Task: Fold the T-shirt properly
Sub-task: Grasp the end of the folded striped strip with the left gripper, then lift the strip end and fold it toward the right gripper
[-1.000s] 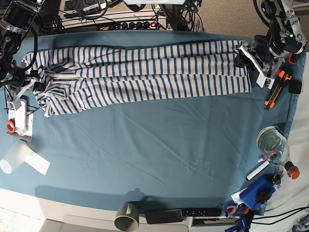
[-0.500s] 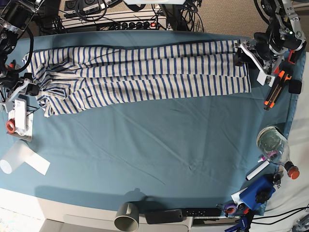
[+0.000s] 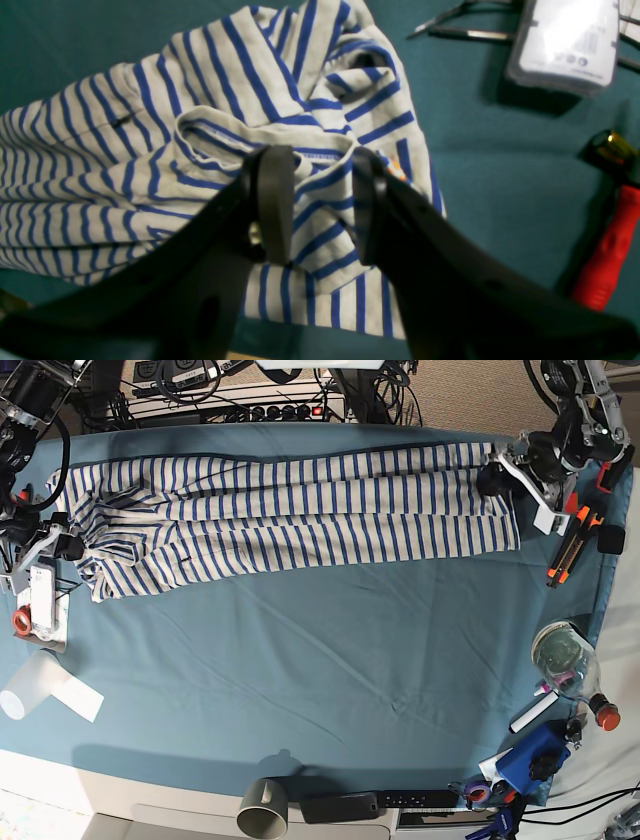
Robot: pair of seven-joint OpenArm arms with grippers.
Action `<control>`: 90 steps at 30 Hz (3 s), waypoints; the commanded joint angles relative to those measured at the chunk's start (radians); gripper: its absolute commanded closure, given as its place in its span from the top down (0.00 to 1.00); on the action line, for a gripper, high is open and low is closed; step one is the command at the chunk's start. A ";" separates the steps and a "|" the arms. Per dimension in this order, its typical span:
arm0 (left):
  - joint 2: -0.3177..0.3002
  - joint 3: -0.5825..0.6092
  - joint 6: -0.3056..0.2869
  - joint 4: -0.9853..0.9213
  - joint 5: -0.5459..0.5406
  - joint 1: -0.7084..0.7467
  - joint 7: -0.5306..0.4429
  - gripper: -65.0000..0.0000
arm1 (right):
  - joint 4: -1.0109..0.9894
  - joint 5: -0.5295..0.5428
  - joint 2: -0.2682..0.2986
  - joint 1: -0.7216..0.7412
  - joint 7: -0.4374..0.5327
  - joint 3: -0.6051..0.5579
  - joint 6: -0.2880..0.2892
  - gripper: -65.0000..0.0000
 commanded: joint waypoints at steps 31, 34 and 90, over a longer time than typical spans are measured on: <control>-0.008 -0.002 -0.163 0.070 -0.248 -0.082 0.159 0.00 | 0.013 0.008 0.024 0.011 0.034 0.010 0.005 0.31; -0.008 -0.002 -0.203 0.133 -0.307 -0.061 0.178 0.00 | 0.014 0.008 0.024 0.011 0.044 0.010 0.005 0.31; 0.192 0.927 -0.156 0.185 0.265 -0.298 -0.138 0.00 | 0.014 -0.145 -0.100 0.011 0.103 0.010 0.024 0.31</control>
